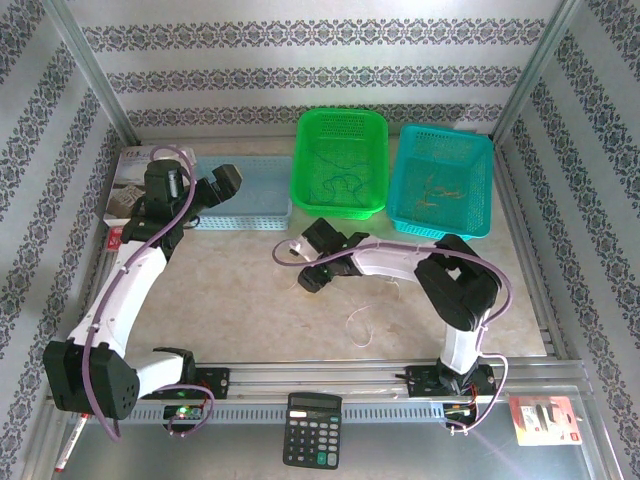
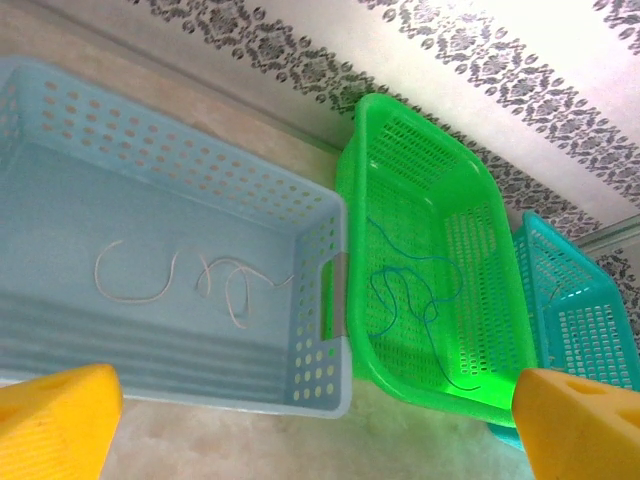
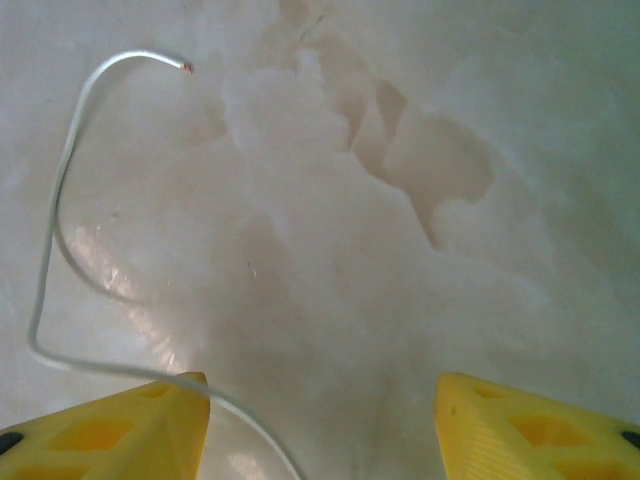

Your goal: Untangle the cables

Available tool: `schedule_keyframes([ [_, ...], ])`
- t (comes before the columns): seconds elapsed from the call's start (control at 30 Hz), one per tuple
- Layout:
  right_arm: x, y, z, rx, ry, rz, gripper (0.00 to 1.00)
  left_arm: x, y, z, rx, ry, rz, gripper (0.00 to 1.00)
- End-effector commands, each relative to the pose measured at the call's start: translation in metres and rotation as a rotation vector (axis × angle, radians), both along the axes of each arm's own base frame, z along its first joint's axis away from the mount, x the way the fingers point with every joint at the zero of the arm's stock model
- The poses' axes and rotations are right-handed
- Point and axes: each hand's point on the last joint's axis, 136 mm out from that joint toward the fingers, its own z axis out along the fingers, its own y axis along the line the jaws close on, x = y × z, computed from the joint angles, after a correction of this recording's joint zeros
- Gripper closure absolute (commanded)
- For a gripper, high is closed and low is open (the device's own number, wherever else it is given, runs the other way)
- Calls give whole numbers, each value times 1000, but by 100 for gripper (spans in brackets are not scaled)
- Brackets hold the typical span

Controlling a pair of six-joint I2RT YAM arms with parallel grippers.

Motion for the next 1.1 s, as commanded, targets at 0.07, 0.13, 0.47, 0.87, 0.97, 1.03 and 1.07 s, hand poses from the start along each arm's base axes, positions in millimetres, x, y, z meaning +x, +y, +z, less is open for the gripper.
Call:
schedule_keyframes([
  [0.07, -8, 15, -4, 19, 36, 66, 62, -7, 12, -4, -82, 64, 76, 0],
  [0.13, -10, 16, -4, 27, 37, 74, 77, -6, 9, -7, -97, 72, 63, 0],
  [0.47, -1, 21, 43, 123, -36, 65, 100, -16, -17, -22, -182, 87, -73, 0],
  [0.87, 3, 26, 135, 357, -145, 33, 100, -35, -62, -62, -283, 150, -173, 0],
  [0.97, 2, 27, 152, 406, -160, 26, 100, -37, -76, -69, -299, 161, -189, 0],
  [1.03, 2, 27, 161, 430, -171, 19, 100, -38, -85, -69, -316, 161, -199, 0],
  [1.07, 2, 27, 164, 439, -177, 17, 100, -40, -89, -71, -322, 165, -203, 0],
])
